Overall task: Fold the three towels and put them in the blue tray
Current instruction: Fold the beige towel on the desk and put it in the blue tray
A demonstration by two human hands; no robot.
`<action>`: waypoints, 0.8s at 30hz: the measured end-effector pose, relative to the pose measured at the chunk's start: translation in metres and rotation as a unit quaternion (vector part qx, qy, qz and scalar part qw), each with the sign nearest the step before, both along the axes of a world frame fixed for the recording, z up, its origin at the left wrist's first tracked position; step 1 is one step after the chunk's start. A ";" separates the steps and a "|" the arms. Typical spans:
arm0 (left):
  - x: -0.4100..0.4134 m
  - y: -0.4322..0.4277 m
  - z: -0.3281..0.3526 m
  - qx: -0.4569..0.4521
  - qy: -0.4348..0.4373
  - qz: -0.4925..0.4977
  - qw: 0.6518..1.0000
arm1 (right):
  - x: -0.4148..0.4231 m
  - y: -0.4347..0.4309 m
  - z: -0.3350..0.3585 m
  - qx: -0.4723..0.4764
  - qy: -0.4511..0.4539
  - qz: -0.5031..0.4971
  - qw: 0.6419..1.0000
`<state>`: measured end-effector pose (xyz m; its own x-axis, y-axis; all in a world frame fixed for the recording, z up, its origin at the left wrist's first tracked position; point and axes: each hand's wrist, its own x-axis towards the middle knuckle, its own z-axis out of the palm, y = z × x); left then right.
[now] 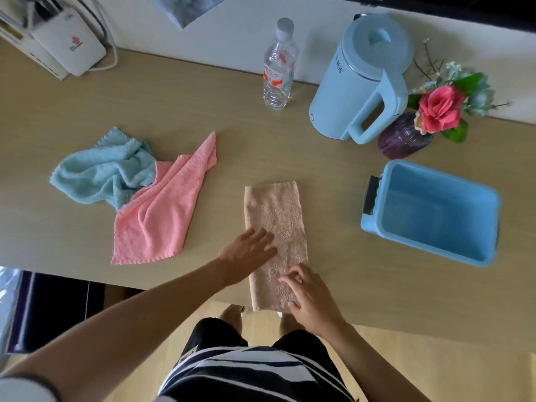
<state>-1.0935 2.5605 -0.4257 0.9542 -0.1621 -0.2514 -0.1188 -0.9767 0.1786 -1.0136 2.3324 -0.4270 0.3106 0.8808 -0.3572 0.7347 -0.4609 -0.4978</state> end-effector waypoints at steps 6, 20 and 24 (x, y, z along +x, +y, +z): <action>-0.042 -0.005 -0.002 -0.028 0.067 -0.056 0.996 | 0.014 -0.006 -0.005 -0.012 -0.067 0.056 0.996; -0.028 -0.010 -0.004 -0.245 -0.005 0.265 0.933 | 0.035 0.060 0.037 0.093 0.199 -0.159 0.963; -0.017 0.002 0.010 -0.321 0.006 0.342 0.883 | 0.050 0.069 0.045 0.046 0.270 -0.173 0.946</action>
